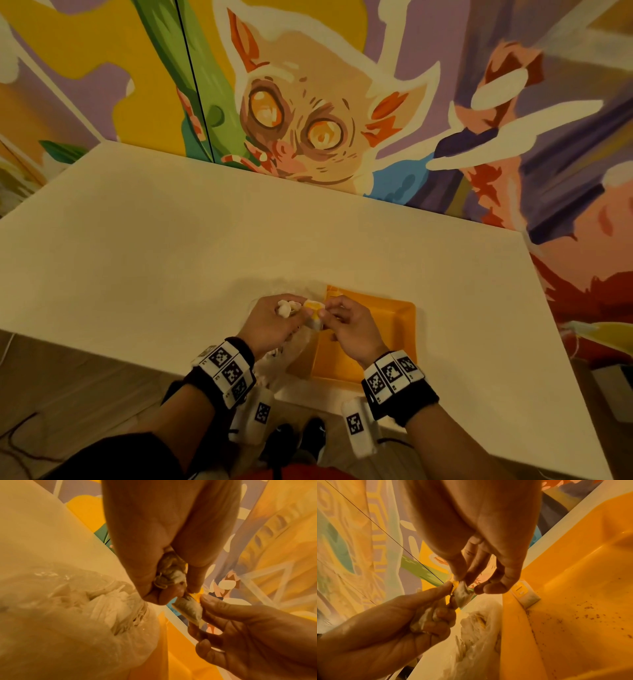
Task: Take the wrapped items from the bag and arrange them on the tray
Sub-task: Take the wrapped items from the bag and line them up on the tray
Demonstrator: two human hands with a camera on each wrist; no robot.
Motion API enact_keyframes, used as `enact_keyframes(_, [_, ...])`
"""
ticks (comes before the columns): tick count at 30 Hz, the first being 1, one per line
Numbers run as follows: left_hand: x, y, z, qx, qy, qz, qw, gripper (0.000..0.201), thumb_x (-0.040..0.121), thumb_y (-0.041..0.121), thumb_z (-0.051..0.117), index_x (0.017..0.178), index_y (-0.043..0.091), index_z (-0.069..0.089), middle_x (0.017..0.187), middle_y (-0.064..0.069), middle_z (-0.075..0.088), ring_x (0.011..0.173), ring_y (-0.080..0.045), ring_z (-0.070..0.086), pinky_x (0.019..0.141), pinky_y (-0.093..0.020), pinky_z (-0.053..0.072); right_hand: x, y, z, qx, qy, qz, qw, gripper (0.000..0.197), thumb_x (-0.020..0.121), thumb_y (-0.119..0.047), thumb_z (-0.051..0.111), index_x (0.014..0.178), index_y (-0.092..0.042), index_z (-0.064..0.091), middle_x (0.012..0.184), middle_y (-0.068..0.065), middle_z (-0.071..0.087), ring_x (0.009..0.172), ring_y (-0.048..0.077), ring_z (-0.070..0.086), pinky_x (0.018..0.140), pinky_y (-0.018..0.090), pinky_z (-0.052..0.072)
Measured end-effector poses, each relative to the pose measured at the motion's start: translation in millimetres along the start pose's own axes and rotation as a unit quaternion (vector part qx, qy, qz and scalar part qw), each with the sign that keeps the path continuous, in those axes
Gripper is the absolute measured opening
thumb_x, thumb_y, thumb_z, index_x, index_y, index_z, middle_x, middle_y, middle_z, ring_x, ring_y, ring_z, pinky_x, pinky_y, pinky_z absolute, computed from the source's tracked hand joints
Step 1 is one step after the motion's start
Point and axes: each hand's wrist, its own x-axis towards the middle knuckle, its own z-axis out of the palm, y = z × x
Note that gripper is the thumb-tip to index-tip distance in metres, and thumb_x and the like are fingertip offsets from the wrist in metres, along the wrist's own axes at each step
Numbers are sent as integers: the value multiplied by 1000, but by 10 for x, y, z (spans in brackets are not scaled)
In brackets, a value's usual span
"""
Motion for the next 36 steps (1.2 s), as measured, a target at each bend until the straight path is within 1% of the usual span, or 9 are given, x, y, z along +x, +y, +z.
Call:
enact_keyframes(8, [-29,42,109,15,42,78,996,8,81,5,75,77,6,68,47,14,58,40,4,47,45,-10,37,-28,72,-2,-43,-22,-34,998,18,87,-14,71,75,-22,60,72,-6,62,63,-3,57,57,11,41])
enact_keyframes(12, [26,-106,162,55,64,59,995,9,82,18,77,79,12,72,57,12,61,47,1,51,50,-18,41,24,121,-84,-100,6,-35,994,28,88,-14,70,65,-24,56,67,-6,58,66,4,57,66,15,43])
enact_keyframes(17, [-1,-308,226,249,40,13,968,8,81,34,71,82,26,69,86,8,68,82,-12,63,76,-30,51,250,249,-318,-146,91,45,984,24,87,-21,70,69,-30,57,75,-6,63,74,13,59,72,30,48])
enact_keyframes(21, [-39,-396,307,348,8,17,937,24,84,34,66,74,12,64,74,1,66,69,-11,58,66,-25,39,421,291,-341,-206,85,119,968,19,88,-12,62,71,-19,64,64,1,58,57,20,50,56,30,40])
enact_keyframes(24, [7,-437,335,373,-25,4,927,26,82,25,62,60,12,56,61,0,58,55,-11,51,48,-24,35,525,300,-286,-194,78,172,963,19,85,-8,59,69,-16,62,79,11,64,73,28,60,67,35,54])
enact_keyframes(26, [17,-424,350,386,-32,4,922,34,80,18,59,50,15,42,52,2,46,48,-9,40,43,-23,27,559,302,-233,-195,80,191,959,12,82,-14,63,70,-11,63,73,13,60,68,27,57,64,32,49])
enact_keyframes(28, [17,-402,358,400,-40,7,916,39,80,16,56,49,17,33,50,2,39,47,-11,35,44,-26,25,623,337,-194,-214,69,189,956,29,81,-27,67,58,-16,54,62,8,48,60,22,46,58,31,38])
enact_keyframes(31, [27,-411,354,405,-46,-7,913,36,80,17,57,50,16,36,53,1,43,49,-13,39,46,-26,29,688,311,-163,-227,50,214,949,47,85,-25,68,47,-18,42,57,9,46,62,24,49,60,33,42])
enact_keyframes(36, [41,-407,362,380,-52,-26,923,26,81,15,59,56,11,55,61,-2,59,58,-15,52,51,-24,40,729,218,-214,-263,9,238,935,23,93,-20,62,97,1,71,90,11,71,75,21,67,72,34,56])
